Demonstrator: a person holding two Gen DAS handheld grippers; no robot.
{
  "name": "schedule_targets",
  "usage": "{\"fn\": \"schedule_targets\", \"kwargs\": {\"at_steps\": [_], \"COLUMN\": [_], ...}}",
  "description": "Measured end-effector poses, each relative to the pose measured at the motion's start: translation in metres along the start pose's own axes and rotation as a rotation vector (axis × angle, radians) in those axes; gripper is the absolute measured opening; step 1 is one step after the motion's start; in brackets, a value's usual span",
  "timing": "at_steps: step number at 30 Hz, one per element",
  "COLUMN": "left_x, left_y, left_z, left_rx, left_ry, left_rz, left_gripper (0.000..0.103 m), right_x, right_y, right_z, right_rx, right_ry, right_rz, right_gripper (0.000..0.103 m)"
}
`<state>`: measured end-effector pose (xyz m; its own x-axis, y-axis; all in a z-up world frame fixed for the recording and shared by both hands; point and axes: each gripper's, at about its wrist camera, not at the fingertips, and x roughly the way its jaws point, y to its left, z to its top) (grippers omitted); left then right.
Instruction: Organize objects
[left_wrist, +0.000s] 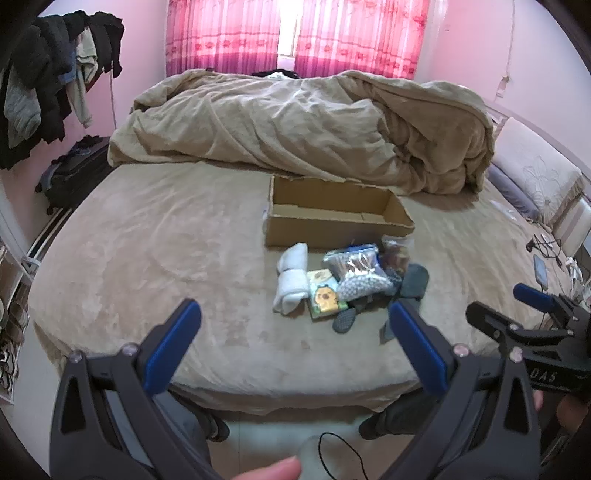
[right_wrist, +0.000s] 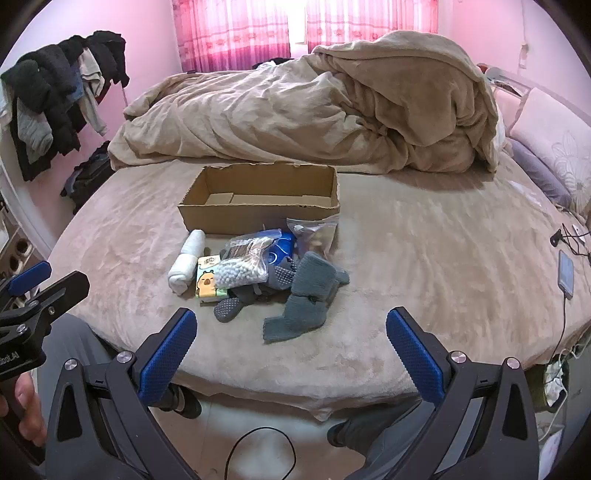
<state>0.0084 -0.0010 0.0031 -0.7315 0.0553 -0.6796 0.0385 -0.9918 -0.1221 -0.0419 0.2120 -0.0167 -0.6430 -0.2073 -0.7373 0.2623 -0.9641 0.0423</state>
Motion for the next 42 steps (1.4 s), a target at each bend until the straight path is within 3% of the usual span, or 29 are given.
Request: {"fn": "schedule_targets", "kwargs": {"at_steps": [42], "left_x": [0.0062], "left_y": [0.0012], "left_z": [0.0039], "left_rx": [-0.018], "left_ry": [0.018], "left_rz": [0.012], "left_gripper": [0.103], "right_x": [0.0063], "right_y": [0.0032], "right_z": [0.0016], "right_rx": [0.009], "right_ry": [-0.006], "right_rz": [0.018], "right_gripper": [0.103]}}
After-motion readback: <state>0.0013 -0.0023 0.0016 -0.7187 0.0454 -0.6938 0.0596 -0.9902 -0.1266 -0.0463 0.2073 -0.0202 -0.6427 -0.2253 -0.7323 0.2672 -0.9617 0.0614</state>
